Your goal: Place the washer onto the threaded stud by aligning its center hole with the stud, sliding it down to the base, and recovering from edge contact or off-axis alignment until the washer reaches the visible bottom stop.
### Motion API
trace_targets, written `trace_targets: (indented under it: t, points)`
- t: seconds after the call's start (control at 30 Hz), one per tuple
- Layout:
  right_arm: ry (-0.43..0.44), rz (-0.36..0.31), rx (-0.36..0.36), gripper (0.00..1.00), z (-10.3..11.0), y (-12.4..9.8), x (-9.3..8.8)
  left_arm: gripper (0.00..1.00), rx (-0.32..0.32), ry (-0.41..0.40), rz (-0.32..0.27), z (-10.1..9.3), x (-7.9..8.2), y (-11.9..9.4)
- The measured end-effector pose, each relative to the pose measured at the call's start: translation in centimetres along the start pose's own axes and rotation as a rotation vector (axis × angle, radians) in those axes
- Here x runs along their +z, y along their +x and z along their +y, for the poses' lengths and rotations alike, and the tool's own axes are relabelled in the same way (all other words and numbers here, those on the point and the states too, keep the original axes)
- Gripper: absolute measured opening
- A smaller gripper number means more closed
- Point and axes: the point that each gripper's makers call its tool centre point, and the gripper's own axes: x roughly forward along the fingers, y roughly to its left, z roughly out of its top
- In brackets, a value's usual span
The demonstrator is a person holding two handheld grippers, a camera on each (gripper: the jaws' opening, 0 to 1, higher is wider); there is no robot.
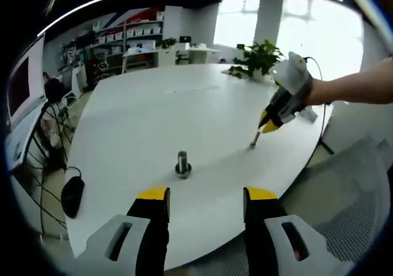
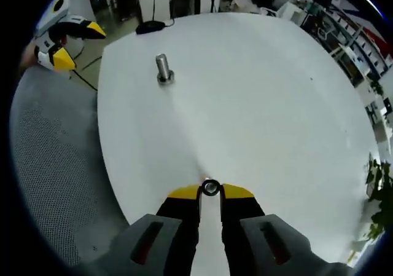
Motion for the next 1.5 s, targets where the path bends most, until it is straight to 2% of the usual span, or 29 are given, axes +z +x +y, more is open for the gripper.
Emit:
trace_targets:
  t: [0.13, 0.23, 0.53, 0.97, 1.13, 1.27, 1.5]
  points:
    - [-0.03, 0.028, -0.001, 0.14, 0.1, 0.7, -0.5, 0.46, -0.001, 0.002, 0.004, 0.0, -0.1, 0.0]
    - [-0.009, 0.022, 0.004, 0.14, -0.1, 0.8, -0.4, 0.46, -0.001, 0.003, 0.006, 0.0, -0.1, 0.1]
    - [-0.025, 0.053, 0.015, 0.14, 0.1, 2.3, -0.9, 0.46, -0.001, -0.002, 0.011, 0.0, -0.3, 0.1]
    - [-0.03, 0.142, 0.039, 0.14, 0.2, 5.0, -3.4, 0.46, 0.003, 0.013, 0.032, 0.1, -0.6, 0.2]
    - [0.034, 0.132, 0.055, 0.14, -0.2, 4.9, -3.2, 0.46, 0.002, 0.01, 0.036, 0.1, -0.6, 0.3]
    - [0.015, 0.135, 0.043, 0.16, -0.3, 4.6, -3.3, 0.47, -0.002, 0.004, 0.037, 0.0, -0.7, 0.3]
    - [0.059, 0.066, 0.026, 0.23, -0.3, 3.0, -2.8, 0.47, -0.01, 0.006, 0.039, -0.1, -0.6, 0.4]
